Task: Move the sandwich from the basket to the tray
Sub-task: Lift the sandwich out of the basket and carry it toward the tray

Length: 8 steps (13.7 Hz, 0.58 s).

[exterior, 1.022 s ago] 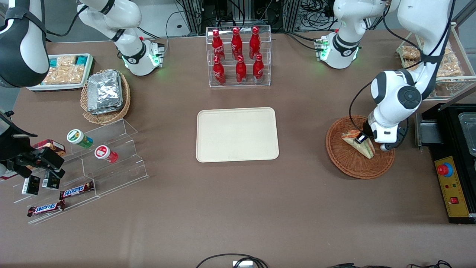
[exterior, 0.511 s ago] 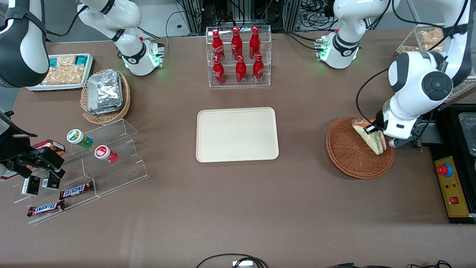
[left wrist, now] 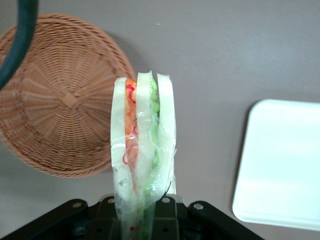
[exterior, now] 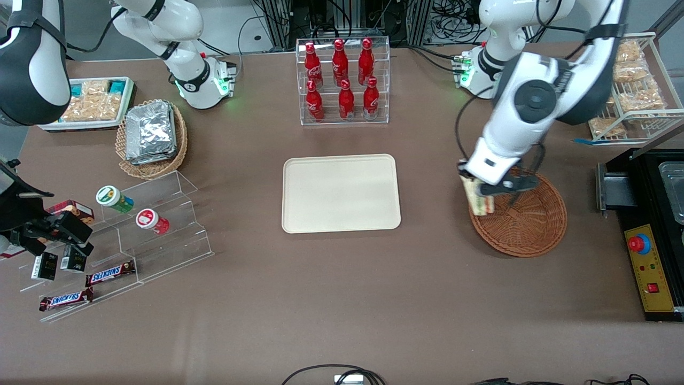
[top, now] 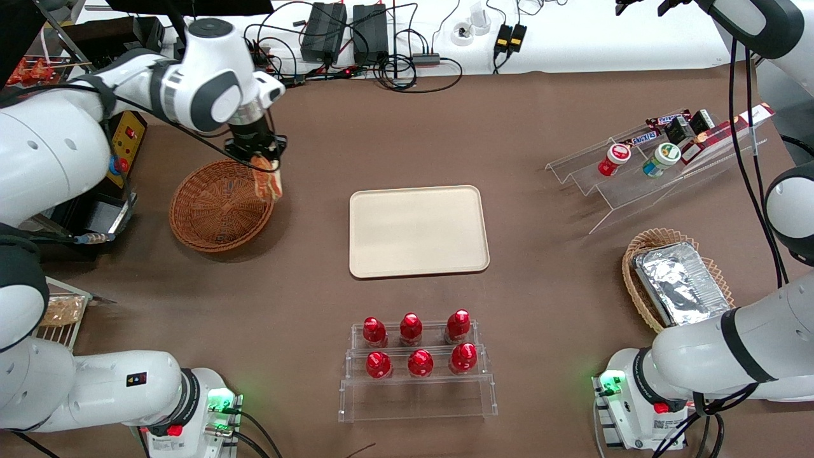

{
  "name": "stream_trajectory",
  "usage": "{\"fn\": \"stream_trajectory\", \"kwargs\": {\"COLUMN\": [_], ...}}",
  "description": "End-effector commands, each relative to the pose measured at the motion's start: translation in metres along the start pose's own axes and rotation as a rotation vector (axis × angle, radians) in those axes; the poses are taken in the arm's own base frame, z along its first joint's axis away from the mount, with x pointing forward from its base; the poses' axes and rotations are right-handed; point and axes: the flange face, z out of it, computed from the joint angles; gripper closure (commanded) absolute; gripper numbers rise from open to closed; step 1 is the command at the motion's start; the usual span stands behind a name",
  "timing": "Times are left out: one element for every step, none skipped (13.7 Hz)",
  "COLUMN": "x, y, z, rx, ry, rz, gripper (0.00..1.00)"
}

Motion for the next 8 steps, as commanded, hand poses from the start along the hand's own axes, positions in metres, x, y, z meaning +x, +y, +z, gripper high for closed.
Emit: {"fn": "stream_trajectory", "kwargs": {"x": [-0.01, -0.018, -0.022, -0.03, -0.036, -0.039, -0.045, -0.05], "y": [0.041, 0.06, 0.073, 0.088, 0.1, 0.11, 0.122, 0.134], "z": [-0.003, 0.001, 0.005, 0.01, 0.014, 0.017, 0.019, 0.021], "rx": [0.009, 0.0, -0.008, -0.011, -0.022, -0.036, -0.049, -0.056], "ry": [0.035, 0.047, 0.059, 0.056, 0.057, 0.066, 0.069, 0.063], "rz": [0.102, 0.143, 0.17, 0.19, 0.183, 0.18, 0.192, 0.207], "gripper": [1.0, 1.0, 1.0, 1.0, 1.0, 1.0, 1.0, 1.0]}}
